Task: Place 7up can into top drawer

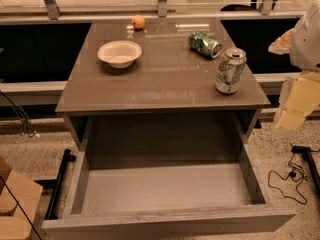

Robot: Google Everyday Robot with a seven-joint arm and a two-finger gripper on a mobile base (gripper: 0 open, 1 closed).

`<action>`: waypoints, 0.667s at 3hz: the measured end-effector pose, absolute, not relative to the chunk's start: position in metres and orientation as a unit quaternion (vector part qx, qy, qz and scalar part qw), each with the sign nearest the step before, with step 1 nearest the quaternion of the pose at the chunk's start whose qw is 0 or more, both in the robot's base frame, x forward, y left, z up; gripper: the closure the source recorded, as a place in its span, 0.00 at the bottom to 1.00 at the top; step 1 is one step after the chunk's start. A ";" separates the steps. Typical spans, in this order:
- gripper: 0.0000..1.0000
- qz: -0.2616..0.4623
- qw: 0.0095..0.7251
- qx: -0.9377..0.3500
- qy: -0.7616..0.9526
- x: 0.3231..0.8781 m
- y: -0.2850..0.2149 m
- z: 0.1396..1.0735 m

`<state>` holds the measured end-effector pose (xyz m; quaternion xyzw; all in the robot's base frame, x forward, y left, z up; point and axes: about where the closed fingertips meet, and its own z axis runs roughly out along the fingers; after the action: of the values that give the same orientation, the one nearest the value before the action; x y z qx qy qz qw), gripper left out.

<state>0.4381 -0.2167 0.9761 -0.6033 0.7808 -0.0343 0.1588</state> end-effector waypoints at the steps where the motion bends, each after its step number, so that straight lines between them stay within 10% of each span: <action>1: 0.00 -0.035 0.160 -0.603 0.781 0.438 -0.217 0.976; 2: 0.00 -0.031 0.170 -0.602 0.779 0.450 -0.214 0.976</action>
Offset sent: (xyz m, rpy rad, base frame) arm 0.0256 0.0045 -0.0065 0.0425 -0.0083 0.0042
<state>0.4497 -0.2139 0.9757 -0.6022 0.7794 -0.0309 0.1701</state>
